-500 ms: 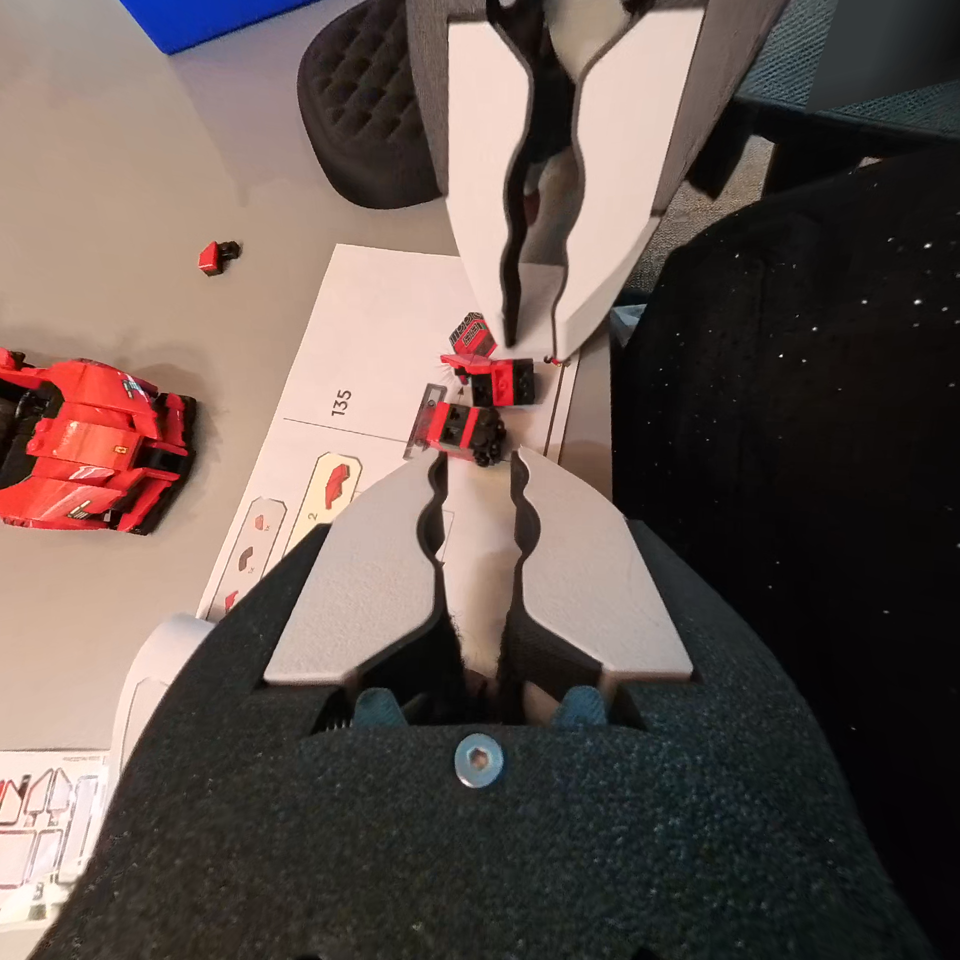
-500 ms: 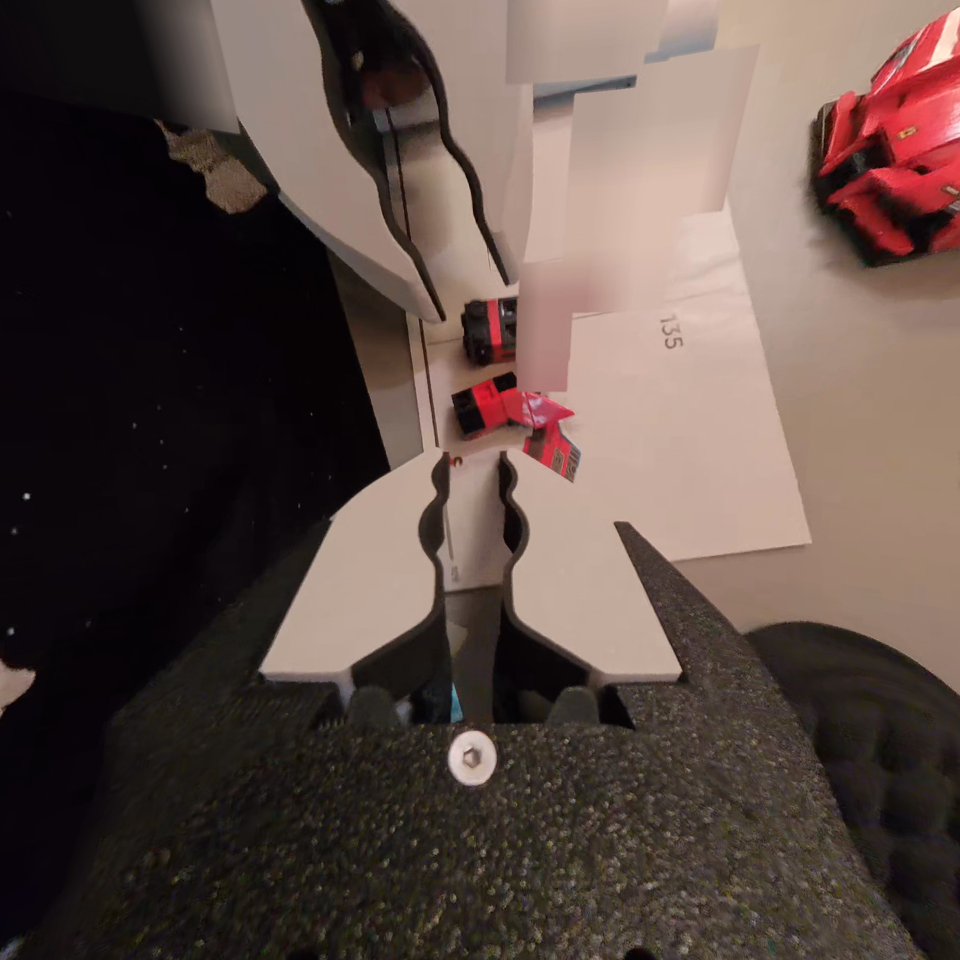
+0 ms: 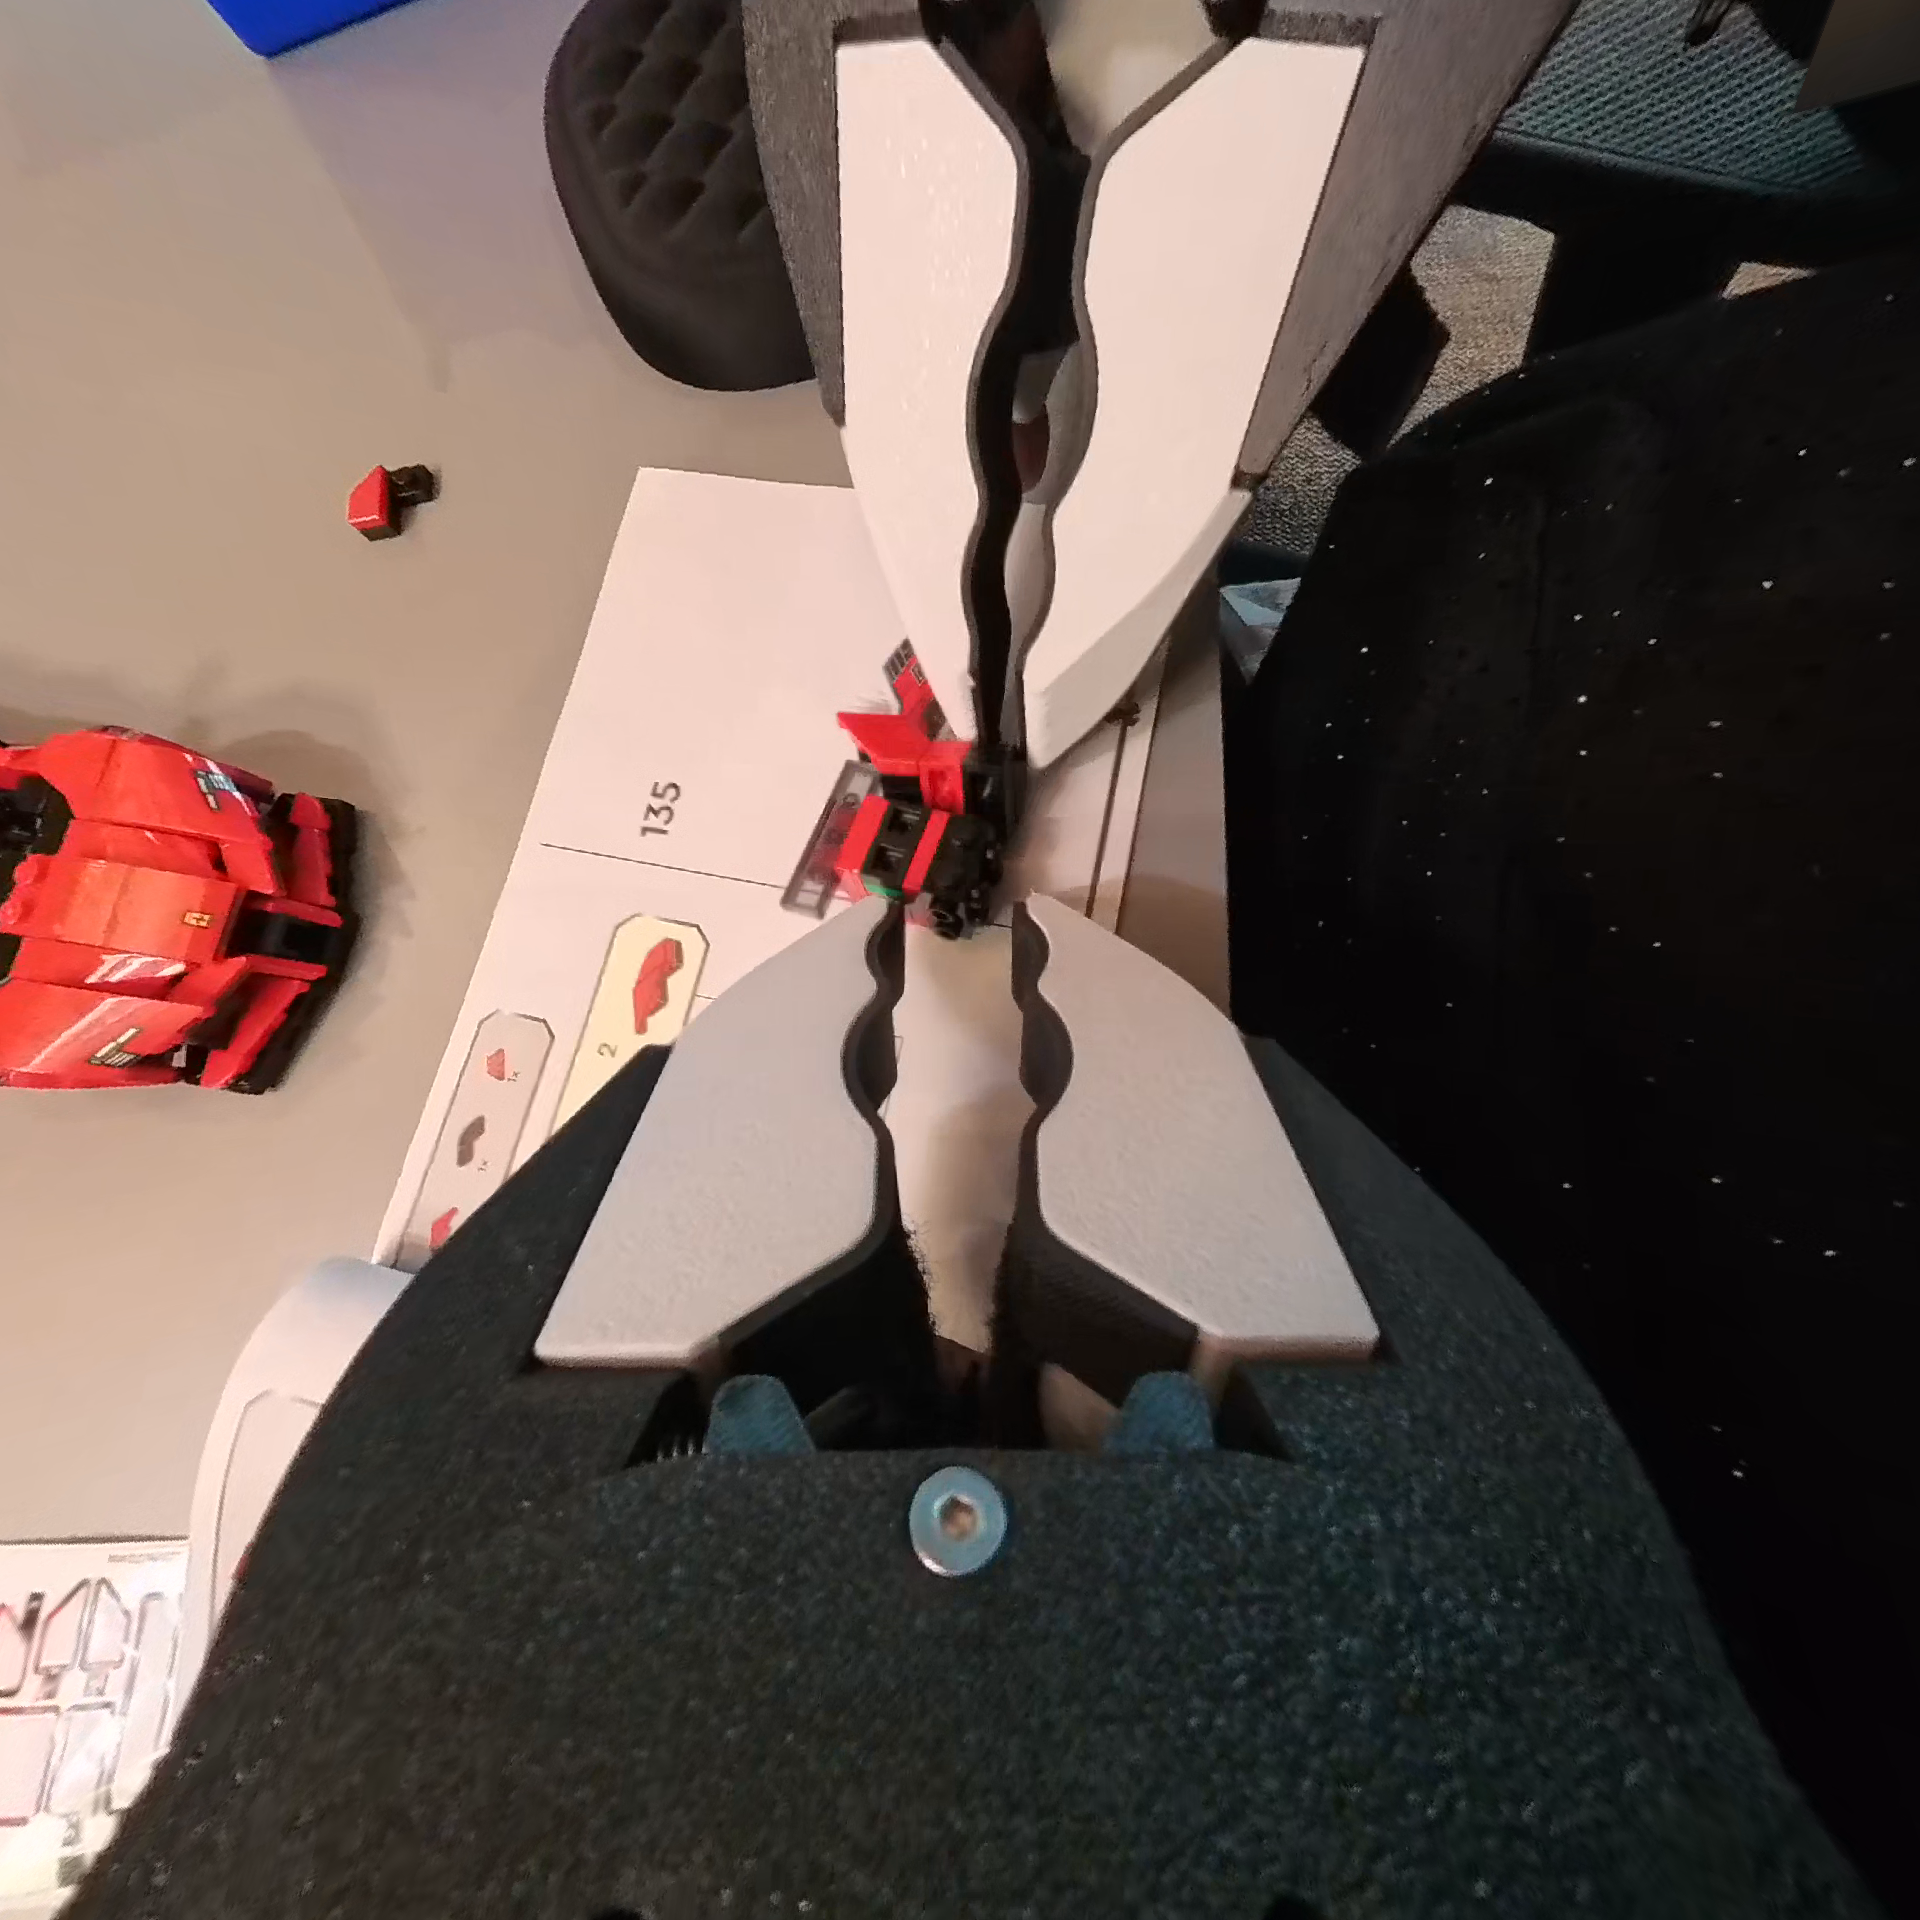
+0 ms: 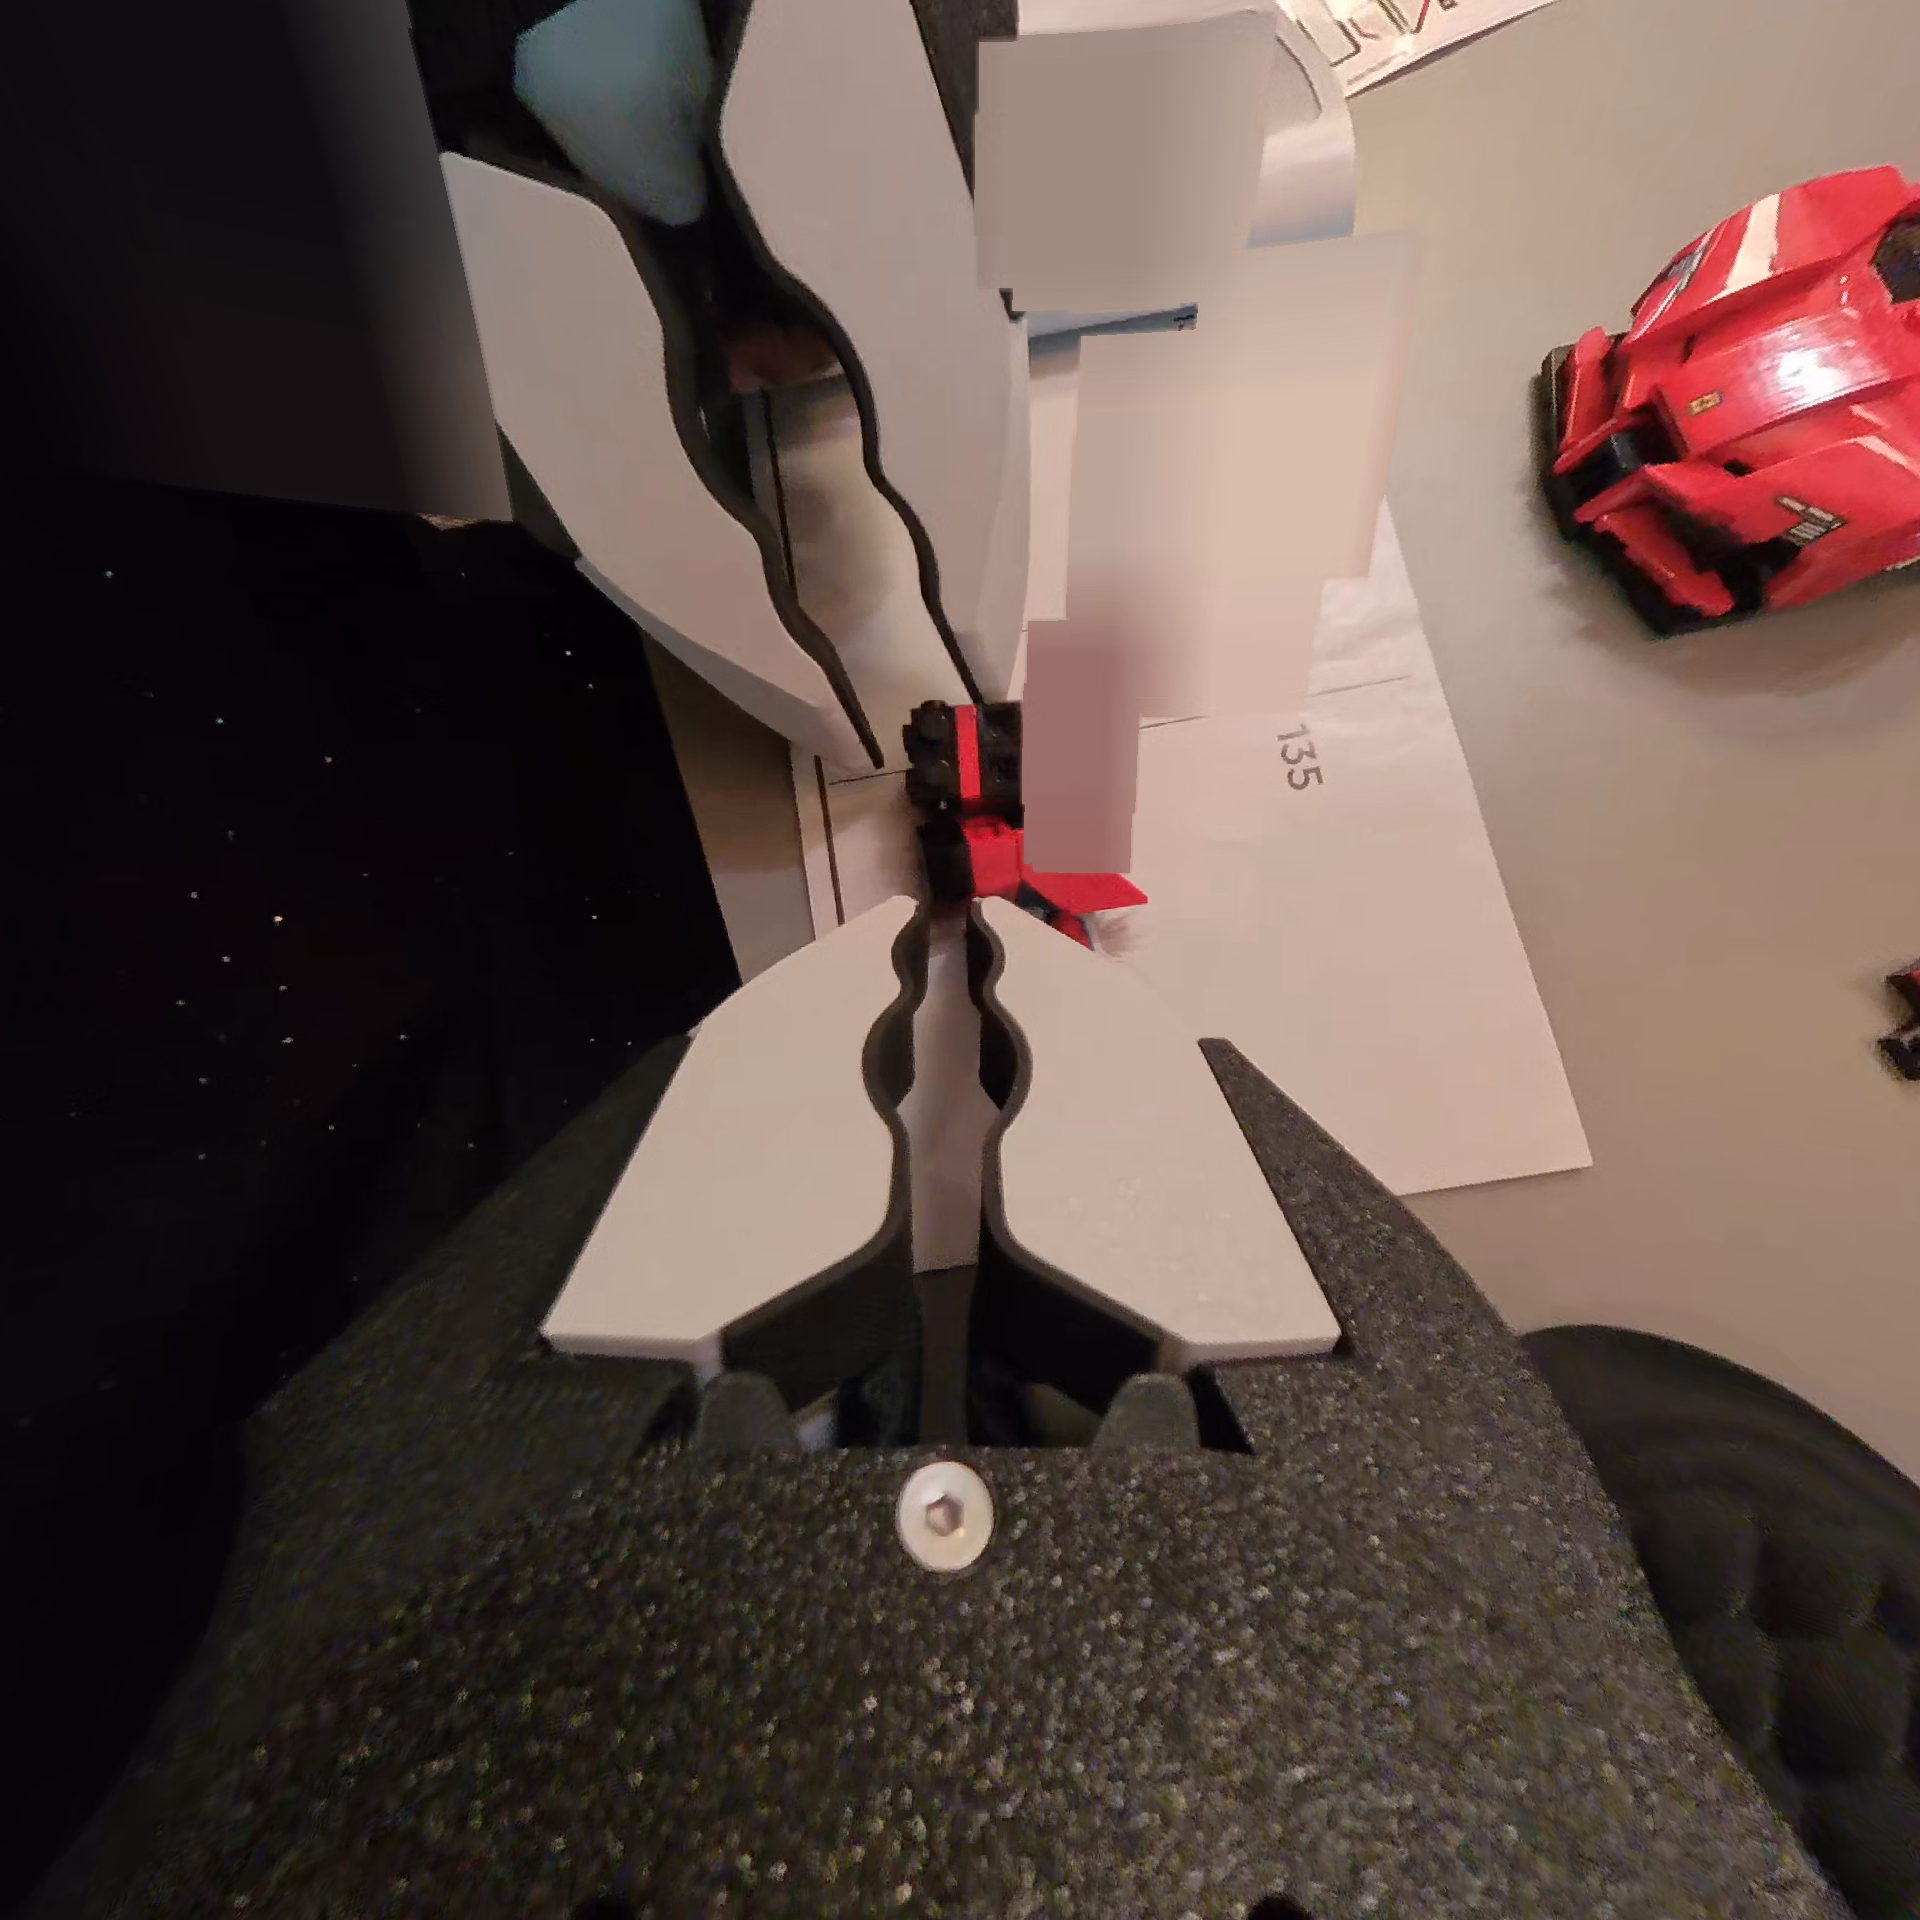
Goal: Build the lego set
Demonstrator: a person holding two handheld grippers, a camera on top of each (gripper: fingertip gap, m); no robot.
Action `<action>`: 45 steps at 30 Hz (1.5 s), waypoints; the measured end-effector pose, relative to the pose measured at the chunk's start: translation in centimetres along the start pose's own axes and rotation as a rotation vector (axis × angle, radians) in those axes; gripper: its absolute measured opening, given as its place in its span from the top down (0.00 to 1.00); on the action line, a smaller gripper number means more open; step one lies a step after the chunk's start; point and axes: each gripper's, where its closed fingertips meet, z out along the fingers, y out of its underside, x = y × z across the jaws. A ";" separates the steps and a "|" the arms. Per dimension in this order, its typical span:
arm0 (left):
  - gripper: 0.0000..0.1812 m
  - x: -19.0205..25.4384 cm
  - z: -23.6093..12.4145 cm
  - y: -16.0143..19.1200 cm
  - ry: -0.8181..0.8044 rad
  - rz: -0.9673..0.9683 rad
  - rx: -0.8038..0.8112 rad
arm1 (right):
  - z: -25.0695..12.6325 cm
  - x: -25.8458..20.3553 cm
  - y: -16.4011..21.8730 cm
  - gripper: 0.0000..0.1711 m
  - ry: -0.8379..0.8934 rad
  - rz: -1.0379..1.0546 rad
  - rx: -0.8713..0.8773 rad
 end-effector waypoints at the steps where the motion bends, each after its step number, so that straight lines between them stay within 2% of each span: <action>1: 0.89 -0.1 0.0 0.0 -0.004 0.002 0.002 | 0.1 0.0 -0.1 0.96 0.000 -0.010 0.005; 19: 0.92 -0.4 0.3 0.4 0.015 -0.004 0.004 | 0.1 0.2 -1.0 1.00 -0.035 -0.010 0.095; 28: 0.94 -0.2 0.3 0.4 -0.100 0.172 -0.042 | -0.1 0.5 -0.9 1.00 -0.045 0.017 0.087; 38: 0.94 -0.3 0.3 0.4 -0.229 0.451 -0.238 | -0.3 0.4 -0.7 1.00 -0.036 -0.003 0.084; 45: 0.96 -0.4 0.4 0.4 -0.235 0.516 -0.313 | -0.8 0.3 0.1 0.92 -0.052 -0.065 0.020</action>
